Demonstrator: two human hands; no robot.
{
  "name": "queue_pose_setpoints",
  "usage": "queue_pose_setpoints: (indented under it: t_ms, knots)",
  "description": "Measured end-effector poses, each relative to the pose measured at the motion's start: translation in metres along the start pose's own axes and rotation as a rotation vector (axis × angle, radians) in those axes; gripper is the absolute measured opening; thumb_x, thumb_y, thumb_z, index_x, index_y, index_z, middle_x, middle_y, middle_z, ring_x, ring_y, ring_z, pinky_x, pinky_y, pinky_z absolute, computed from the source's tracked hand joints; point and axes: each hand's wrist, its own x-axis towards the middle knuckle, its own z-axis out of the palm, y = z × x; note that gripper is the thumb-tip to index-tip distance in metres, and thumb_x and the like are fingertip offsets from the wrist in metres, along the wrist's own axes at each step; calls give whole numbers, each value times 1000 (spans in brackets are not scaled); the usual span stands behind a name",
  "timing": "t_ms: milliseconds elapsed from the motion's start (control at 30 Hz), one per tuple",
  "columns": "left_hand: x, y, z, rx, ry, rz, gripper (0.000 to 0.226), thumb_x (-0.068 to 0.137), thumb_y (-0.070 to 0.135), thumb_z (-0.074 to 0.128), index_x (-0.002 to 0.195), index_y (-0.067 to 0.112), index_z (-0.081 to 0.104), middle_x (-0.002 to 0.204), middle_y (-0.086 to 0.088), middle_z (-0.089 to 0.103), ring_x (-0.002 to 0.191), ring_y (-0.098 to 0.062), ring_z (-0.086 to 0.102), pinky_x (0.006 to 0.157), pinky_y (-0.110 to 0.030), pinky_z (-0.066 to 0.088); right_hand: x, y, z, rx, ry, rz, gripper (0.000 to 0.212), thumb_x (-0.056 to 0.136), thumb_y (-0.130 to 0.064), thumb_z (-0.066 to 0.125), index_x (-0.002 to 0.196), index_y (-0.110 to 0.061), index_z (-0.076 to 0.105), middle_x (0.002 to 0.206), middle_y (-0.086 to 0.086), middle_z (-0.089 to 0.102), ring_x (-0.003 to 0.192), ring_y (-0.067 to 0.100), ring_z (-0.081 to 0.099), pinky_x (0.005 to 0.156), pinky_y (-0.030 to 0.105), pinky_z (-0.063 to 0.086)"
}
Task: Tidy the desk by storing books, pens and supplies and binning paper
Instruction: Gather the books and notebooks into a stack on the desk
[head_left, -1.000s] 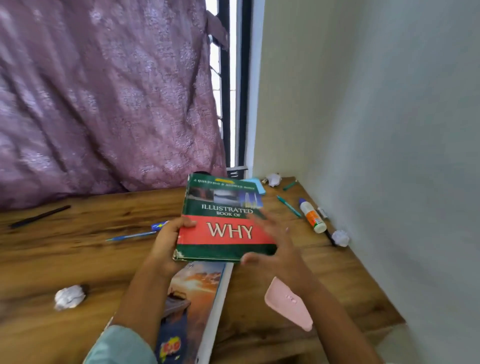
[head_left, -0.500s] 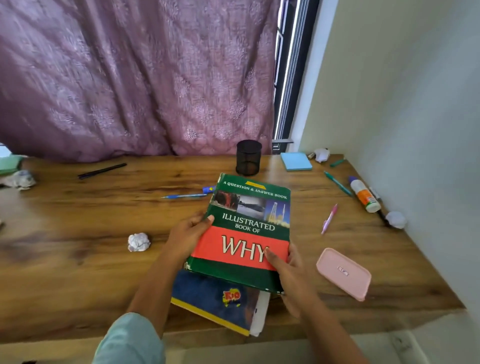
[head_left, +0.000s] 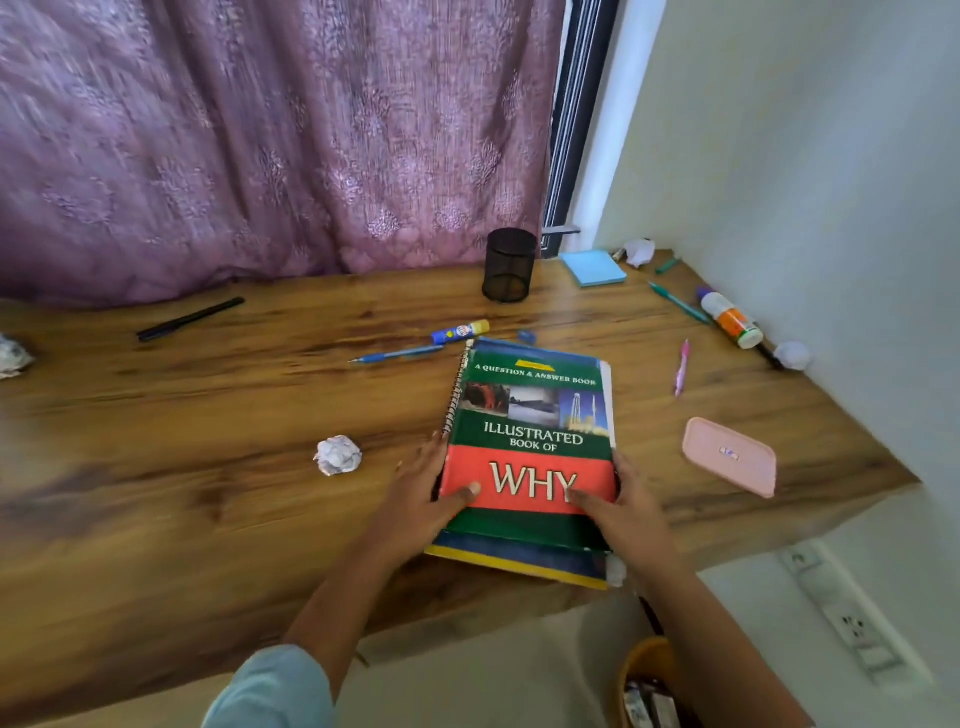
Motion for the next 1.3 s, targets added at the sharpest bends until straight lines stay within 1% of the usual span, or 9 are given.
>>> queue_pose_setpoints:
  t_ms: [100,200,333,400,500,633,833,1133,1300]
  knots:
    - [-17,-5,-2,149,-25,75,114,57,94,37,150,35,11,159,10,9,146,-11,9,119,-44,4,-14,-4,3,-35,5,-19,57,73,-8,80,119,-24,50,115,4,65,99,16,64,84,36,55]
    - [-32,-7,-3,269,-26,158,121,59,82,56,151,29,-2,158,11,9,144,-9,10,118,-34,9,-29,-6,4,-381,-65,-70,90,64,-35,87,139,-26,39,129,-6,45,119,16,47,99,29,42]
    - [-41,-3,-6,316,-1,218,110,64,79,50,149,34,-4,158,10,11,144,-11,11,117,-33,9,-42,-3,10,-698,-168,-49,121,63,-43,85,153,-23,7,153,2,4,141,22,15,115,32,23]
    - [-40,-7,-6,307,1,204,114,58,84,43,150,33,2,158,9,13,144,-12,12,118,-34,11,-44,1,12,-757,-173,-45,128,61,-45,86,153,-26,-2,155,5,-5,143,27,7,117,33,18]
    - [-40,-10,-5,280,35,216,112,60,81,53,151,29,12,156,8,21,143,-11,18,119,-33,16,-45,4,12,-853,-190,-39,132,61,-50,84,151,-28,-11,155,8,-14,144,30,-1,118,34,14]
    - [-41,-13,-4,270,68,236,113,56,85,51,149,26,24,153,7,31,141,-12,24,115,-26,15,-54,10,14,-858,-151,-87,119,72,-50,76,151,-30,-11,156,7,-12,144,28,0,117,33,14]
    - [-42,-17,-3,207,131,227,95,64,59,75,144,25,37,145,4,44,134,-13,36,111,-28,29,-70,15,22,-888,-51,-123,99,85,-45,64,151,-27,-8,157,9,-4,145,27,6,117,35,18]
    - [-47,-14,-3,181,146,200,94,63,55,77,144,27,38,141,1,47,129,-14,42,108,-32,37,-68,2,15,-894,-63,-68,93,79,-46,71,152,-30,15,156,5,18,139,28,25,113,40,29]
    - [-48,-11,-2,216,132,181,92,70,51,75,147,28,30,145,1,43,132,-15,39,109,-31,34,-65,-4,16,-918,-70,-60,94,77,-43,75,151,-31,17,150,4,29,134,28,35,109,42,36]
